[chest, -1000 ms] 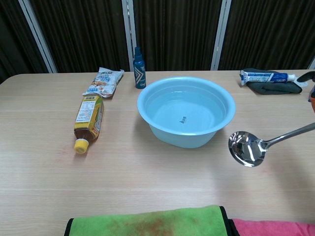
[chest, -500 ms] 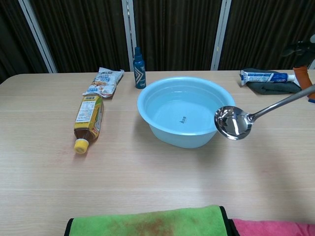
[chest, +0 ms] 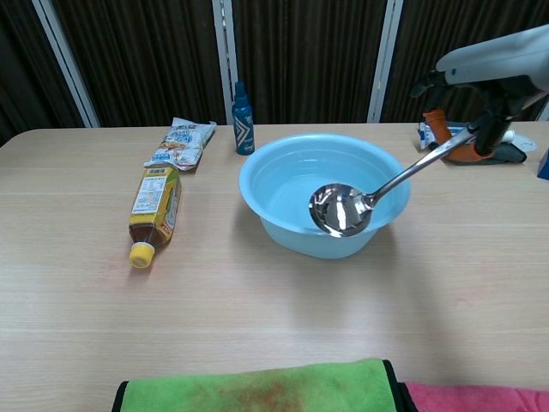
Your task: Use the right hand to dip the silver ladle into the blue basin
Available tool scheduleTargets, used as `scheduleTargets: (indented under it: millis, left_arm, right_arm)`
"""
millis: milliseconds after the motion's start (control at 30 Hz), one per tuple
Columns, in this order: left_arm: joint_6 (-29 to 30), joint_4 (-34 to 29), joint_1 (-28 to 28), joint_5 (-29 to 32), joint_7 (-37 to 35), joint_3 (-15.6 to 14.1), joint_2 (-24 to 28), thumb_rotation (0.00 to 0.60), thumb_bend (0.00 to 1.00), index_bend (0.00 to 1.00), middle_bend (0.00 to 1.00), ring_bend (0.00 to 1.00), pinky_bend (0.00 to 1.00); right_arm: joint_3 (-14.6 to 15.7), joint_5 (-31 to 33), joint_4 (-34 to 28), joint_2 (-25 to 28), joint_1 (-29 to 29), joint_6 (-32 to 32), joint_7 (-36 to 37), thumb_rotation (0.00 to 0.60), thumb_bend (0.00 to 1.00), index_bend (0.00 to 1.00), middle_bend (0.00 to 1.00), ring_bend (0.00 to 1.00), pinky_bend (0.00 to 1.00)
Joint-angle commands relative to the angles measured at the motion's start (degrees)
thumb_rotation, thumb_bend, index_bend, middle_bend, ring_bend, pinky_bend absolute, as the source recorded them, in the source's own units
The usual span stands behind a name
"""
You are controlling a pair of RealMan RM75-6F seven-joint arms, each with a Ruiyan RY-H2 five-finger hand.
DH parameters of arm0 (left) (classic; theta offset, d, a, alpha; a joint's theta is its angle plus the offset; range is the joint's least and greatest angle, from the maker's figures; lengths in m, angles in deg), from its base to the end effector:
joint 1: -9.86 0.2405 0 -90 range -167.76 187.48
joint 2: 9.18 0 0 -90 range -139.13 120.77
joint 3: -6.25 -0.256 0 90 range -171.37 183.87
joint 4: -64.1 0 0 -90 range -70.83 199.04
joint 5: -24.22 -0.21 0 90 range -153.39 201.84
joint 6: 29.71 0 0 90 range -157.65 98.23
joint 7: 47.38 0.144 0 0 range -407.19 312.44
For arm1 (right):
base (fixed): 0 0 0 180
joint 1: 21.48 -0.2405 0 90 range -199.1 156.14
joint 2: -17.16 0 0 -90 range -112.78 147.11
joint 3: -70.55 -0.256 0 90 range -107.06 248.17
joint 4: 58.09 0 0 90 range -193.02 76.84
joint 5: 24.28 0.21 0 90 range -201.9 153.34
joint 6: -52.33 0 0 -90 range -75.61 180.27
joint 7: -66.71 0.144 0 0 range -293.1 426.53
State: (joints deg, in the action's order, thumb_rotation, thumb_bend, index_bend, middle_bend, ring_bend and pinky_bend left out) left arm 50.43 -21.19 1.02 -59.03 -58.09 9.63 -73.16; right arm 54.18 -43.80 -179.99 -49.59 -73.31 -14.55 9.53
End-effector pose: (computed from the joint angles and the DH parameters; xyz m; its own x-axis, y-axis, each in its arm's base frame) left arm -0.3325 0.2079 0.1674 0.3316 0.0366 0.9427 0.9434 -0.0042 -0.3317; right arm -0.0928 -0.3200 0.0816 0.6054 -0.3577 0.7110 -0.7939 -0.2074 0.5716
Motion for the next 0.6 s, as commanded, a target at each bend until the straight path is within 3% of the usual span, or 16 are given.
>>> scheduleTargets:
  millis: [33, 300, 600]
  left_arm:
    - [-0.24, 0.31, -0.04, 0.62, -0.47, 0.35, 0.14, 0.579, 0.38, 0.0, 0.0, 0.0, 0.0]
    - [-0.09, 0.88, 0.25, 2.27, -0.64, 1.2, 0.25, 0.579, 0.38, 0.0, 0.0, 0.0, 0.0]
    - [-0.25, 0.91, 0.31, 3.16, 0.59, 1.54, 0.03, 0.579, 0.38, 0.0, 0.0, 0.0, 0.0]
  right_arm:
    - [-1.08, 4.59, 3.93, -3.23, -4.18, 0.24, -2.22, 0.6, 0.81, 0.67, 0.02, 0.0, 0.0]
    - [-2.55, 12.06, 12.48, -6.32, -10.27, 4.71, -3.39, 0.6, 0.81, 0.67, 0.02, 0.0, 0.0]
    - [-2.79, 15.76, 18.98, -6.81, -14.08, 9.84, -3.18, 0.6, 0.81, 0.68, 0.03, 0.0, 0.0]
